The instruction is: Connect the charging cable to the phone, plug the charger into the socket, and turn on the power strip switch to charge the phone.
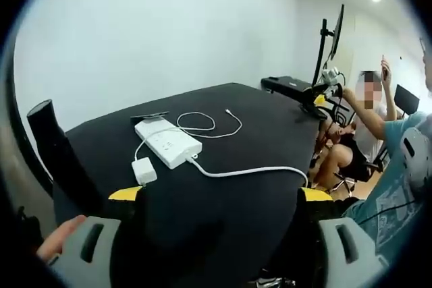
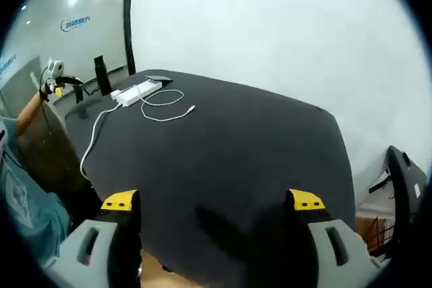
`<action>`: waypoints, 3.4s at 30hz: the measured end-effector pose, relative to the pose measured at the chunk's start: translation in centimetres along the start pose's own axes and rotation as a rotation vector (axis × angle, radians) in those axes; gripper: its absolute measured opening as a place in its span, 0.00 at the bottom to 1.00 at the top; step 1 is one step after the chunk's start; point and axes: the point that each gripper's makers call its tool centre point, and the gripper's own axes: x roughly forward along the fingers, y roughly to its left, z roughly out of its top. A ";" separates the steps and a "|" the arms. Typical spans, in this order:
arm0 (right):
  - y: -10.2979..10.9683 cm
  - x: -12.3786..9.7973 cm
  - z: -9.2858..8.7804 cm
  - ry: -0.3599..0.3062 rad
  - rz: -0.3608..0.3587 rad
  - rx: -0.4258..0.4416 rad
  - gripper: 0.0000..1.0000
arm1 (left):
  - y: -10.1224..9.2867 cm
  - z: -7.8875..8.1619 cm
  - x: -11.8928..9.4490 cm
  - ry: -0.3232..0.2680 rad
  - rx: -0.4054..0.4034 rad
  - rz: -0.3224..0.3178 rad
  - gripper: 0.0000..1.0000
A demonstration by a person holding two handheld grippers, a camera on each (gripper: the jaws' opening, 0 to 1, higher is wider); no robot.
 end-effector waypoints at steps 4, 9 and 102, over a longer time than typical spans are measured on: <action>-1.1 0.0 0.6 0.000 0.005 -0.002 0.85 | 0.5 0.4 0.0 -0.007 -0.007 -0.001 0.88; 0.4 0.3 1.3 0.002 -0.004 -0.015 0.85 | 0.9 0.7 0.0 -0.010 -0.012 0.001 0.88; 24.6 48.6 28.9 0.188 0.985 0.931 0.68 | 4.8 1.9 7.0 -0.019 -0.052 -0.075 0.95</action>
